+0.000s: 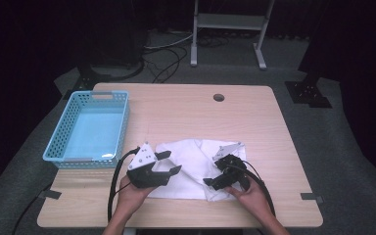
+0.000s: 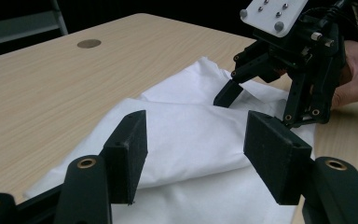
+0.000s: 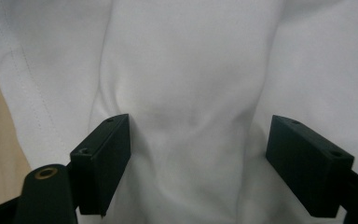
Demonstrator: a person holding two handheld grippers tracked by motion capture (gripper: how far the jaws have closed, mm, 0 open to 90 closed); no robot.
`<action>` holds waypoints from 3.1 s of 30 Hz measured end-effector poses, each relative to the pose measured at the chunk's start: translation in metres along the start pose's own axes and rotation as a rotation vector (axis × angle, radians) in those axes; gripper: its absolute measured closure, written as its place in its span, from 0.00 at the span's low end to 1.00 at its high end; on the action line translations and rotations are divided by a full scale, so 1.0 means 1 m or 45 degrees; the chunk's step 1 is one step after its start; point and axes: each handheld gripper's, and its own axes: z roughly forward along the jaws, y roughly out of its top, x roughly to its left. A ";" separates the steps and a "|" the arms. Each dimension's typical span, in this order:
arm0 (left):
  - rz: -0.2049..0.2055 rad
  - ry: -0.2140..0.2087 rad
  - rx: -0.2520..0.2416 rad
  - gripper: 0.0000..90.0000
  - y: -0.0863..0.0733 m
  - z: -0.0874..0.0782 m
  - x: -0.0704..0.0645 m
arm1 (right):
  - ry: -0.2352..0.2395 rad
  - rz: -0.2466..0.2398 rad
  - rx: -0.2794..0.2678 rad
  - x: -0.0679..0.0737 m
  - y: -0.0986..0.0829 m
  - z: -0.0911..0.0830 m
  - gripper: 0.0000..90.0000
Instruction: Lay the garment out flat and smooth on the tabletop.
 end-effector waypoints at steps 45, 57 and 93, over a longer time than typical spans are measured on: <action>0.125 -0.296 0.145 0.46 0.006 0.106 -0.104 | -0.067 0.265 -0.462 -0.002 -0.141 -0.144 0.13; 0.199 -0.201 0.308 0.78 0.005 0.121 -0.114 | -0.046 0.243 -0.491 0.001 -0.141 -0.146 0.13; 0.007 -0.067 0.106 0.95 -0.016 0.004 -0.058 | 0.063 0.026 -0.323 0.049 -0.094 -0.085 0.26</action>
